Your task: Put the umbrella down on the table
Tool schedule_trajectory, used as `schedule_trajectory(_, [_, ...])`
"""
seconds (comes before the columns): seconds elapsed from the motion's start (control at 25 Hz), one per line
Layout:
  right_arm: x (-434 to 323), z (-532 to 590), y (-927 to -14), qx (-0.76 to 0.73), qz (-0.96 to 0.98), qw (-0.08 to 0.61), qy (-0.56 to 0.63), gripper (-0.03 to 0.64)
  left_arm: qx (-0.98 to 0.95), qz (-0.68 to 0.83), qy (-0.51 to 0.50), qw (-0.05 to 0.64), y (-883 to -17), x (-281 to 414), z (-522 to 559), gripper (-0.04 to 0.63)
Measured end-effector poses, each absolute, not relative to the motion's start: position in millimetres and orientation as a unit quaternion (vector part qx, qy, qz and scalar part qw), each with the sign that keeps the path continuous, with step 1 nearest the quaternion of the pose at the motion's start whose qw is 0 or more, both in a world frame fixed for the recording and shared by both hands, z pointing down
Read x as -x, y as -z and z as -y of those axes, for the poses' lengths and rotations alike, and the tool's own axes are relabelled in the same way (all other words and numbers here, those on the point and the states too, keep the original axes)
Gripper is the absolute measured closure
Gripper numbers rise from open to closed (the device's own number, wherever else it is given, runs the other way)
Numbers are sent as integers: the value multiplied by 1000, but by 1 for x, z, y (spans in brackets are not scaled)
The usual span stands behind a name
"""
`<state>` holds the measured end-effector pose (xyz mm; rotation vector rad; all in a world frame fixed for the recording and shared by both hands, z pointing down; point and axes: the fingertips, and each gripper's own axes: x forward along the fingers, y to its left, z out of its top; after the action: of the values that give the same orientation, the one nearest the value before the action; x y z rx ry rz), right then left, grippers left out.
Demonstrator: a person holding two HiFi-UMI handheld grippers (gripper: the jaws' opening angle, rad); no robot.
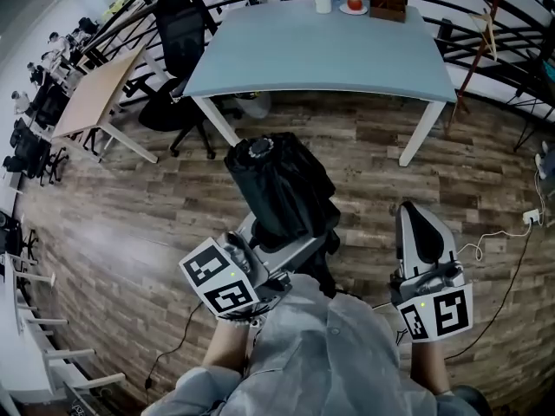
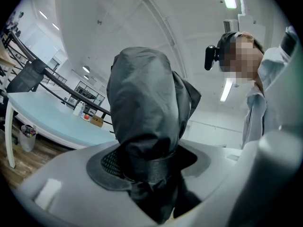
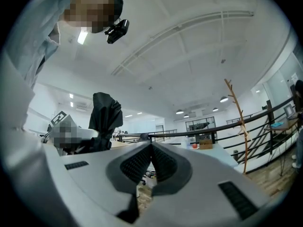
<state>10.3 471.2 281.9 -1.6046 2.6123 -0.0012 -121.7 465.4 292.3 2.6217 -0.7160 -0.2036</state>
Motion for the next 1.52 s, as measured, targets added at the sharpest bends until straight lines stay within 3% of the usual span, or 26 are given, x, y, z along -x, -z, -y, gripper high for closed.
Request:
schedule_trajectory(0.44, [-14,-456,-304,546,-837,31,-4,621,-948,236,82,198,-307,124,-444,330])
schedule_trajectory(1.52, [2,-198,-271,585,-811,11,-15,621,-957,177,101,207,-279,137,-175,330])
